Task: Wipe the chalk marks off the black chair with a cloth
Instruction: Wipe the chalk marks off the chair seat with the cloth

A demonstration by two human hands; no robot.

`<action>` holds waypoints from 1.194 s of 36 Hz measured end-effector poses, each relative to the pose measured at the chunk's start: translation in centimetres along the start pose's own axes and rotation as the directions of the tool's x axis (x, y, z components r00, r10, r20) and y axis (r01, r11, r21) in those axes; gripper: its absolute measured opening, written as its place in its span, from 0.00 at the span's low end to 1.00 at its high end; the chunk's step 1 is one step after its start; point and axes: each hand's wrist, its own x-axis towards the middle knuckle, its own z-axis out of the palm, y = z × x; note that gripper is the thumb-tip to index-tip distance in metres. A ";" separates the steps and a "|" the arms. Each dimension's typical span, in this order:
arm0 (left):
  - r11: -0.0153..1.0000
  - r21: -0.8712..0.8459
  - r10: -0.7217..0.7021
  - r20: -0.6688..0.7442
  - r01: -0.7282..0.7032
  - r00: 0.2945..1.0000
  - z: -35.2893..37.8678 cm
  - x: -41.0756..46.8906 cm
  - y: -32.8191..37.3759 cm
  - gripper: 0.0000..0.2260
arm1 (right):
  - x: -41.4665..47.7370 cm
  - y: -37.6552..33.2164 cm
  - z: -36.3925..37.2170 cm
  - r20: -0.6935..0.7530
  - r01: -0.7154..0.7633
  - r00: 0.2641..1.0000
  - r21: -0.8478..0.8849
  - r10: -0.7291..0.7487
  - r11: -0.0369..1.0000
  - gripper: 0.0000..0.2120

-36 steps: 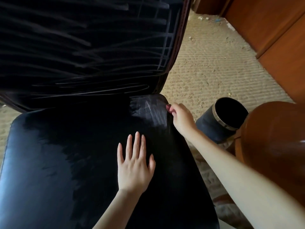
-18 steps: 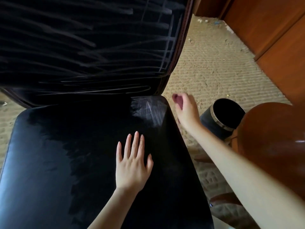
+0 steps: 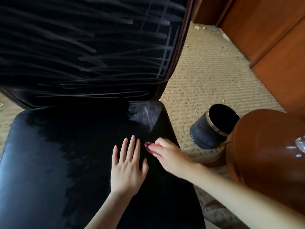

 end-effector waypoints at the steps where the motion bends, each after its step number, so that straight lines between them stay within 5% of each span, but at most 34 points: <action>1: 1.000 -0.001 0.003 0.001 -0.003 1.000 0.0 0.0 0.0 0.28 | 0.5 0.5 -0.8 0.017 -0.001 1.000 0.029 0.001 1.000 0.09; 4: 1.000 -0.001 0.003 -0.002 -0.003 1.000 0.1 0.0 0.0 0.28 | 3.5 3.1 -3.8 -0.107 -0.143 0.983 0.057 0.148 0.988 0.11; 7: 1.000 -0.003 -0.001 -0.006 0.001 1.000 0.3 0.0 -0.1 0.28 | 7.6 7.1 -6.1 -0.278 -0.402 0.882 -0.026 0.380 0.915 0.15; 10: 1.000 -0.005 0.000 -0.014 -0.001 1.000 0.4 0.0 -0.1 0.28 | 10.4 9.6 -6.5 -0.236 -0.537 0.833 -0.122 0.501 0.835 0.17; 17: 1.000 -0.013 0.003 -0.026 -0.003 1.000 0.5 0.1 -0.1 0.28 | 10.3 7.0 -1.3 -0.149 -0.435 0.898 -0.158 0.414 0.887 0.11; 21: 1.000 -0.010 0.004 -0.008 -0.004 1.000 0.3 0.0 -0.1 0.28 | 6.0 3.3 0.0 -0.117 -0.206 0.976 -0.189 0.186 0.960 0.09; 28: 1.000 -0.008 0.021 -0.007 -0.021 1.000 0.1 -0.1 -0.1 0.29 | 0.4 -1.9 -0.3 0.121 0.023 0.992 0.035 -0.027 0.999 0.14; 32: 1.000 -0.012 0.009 -0.002 -0.009 1.000 0.1 0.0 -0.1 0.28 | 3.9 0.9 -5.3 -0.015 -0.143 0.989 0.120 0.146 0.982 0.12; 37: 1.000 -0.014 0.007 0.002 -0.006 1.000 0.1 -0.1 -0.1 0.28 | 10.2 7.9 -8.0 -0.278 -0.500 0.829 0.018 0.485 0.866 0.16; 43: 0.999 -0.035 0.010 -0.026 -0.011 1.000 0.3 0.0 -0.2 0.28 | 14.0 8.6 -3.8 -0.163 -0.533 0.841 -0.086 0.516 0.842 0.15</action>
